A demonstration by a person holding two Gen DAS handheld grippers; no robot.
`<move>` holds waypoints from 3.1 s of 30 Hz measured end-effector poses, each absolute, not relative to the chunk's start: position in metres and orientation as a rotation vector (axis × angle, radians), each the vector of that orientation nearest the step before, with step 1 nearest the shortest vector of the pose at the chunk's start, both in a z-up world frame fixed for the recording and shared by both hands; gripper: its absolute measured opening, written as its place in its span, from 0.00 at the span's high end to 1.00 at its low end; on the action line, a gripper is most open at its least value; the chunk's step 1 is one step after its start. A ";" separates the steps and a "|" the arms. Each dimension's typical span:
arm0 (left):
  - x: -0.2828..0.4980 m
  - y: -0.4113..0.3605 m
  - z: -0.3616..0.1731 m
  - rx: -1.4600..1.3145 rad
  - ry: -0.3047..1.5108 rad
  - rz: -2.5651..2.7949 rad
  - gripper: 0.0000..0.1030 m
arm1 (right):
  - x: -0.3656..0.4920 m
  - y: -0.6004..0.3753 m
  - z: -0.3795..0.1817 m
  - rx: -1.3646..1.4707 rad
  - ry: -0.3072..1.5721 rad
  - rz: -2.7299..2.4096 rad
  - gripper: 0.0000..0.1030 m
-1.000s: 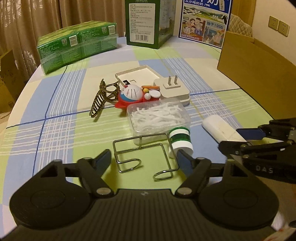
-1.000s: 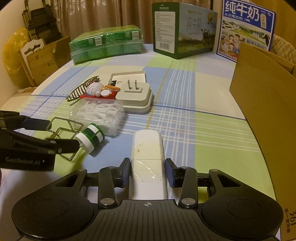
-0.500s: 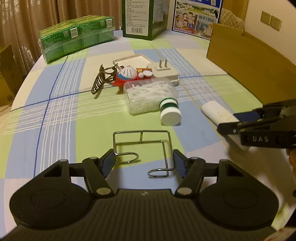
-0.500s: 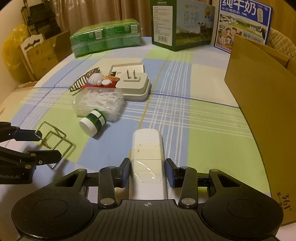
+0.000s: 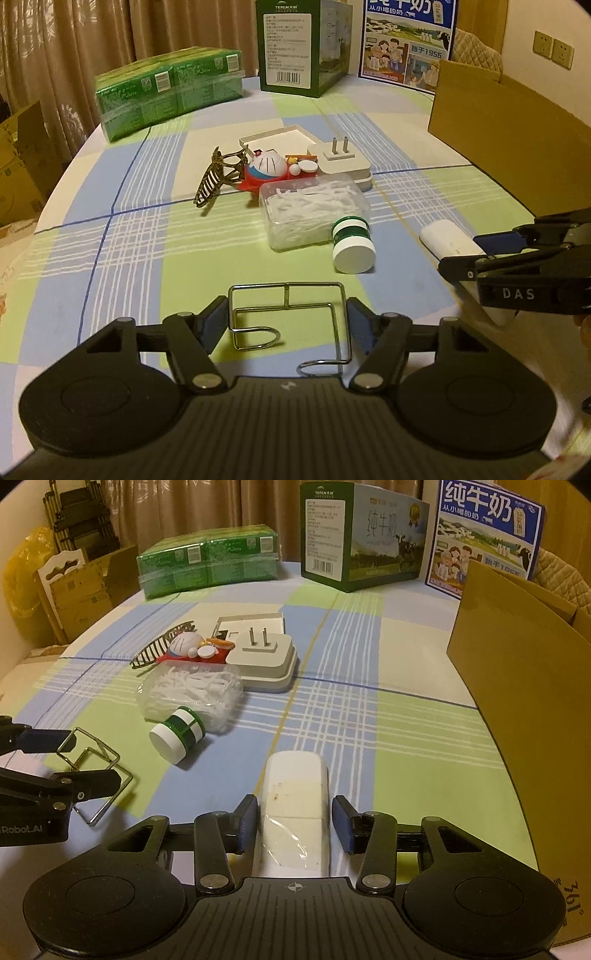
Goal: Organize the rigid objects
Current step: 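Carry the wire rack with the left gripper while the right gripper carries the white block to the cardboard box, then open both grippers to drop the rack and white block into the cardboard box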
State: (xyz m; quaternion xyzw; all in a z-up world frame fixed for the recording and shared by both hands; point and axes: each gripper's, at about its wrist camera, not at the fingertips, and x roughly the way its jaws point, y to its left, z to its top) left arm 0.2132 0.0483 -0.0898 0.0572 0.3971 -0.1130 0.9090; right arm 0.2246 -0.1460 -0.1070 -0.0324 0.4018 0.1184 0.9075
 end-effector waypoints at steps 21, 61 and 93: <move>0.183 0.035 -0.045 0.082 0.757 -0.236 0.38 | 0.195 -0.174 -0.055 0.067 0.738 0.234 0.64; 0.216 -0.275 0.050 0.186 0.645 -0.720 0.38 | 0.160 -0.462 0.044 0.232 0.635 -0.065 0.64; 0.215 -0.250 0.059 0.203 0.652 -0.652 0.35 | 0.164 -0.450 0.036 0.232 0.664 -0.041 0.64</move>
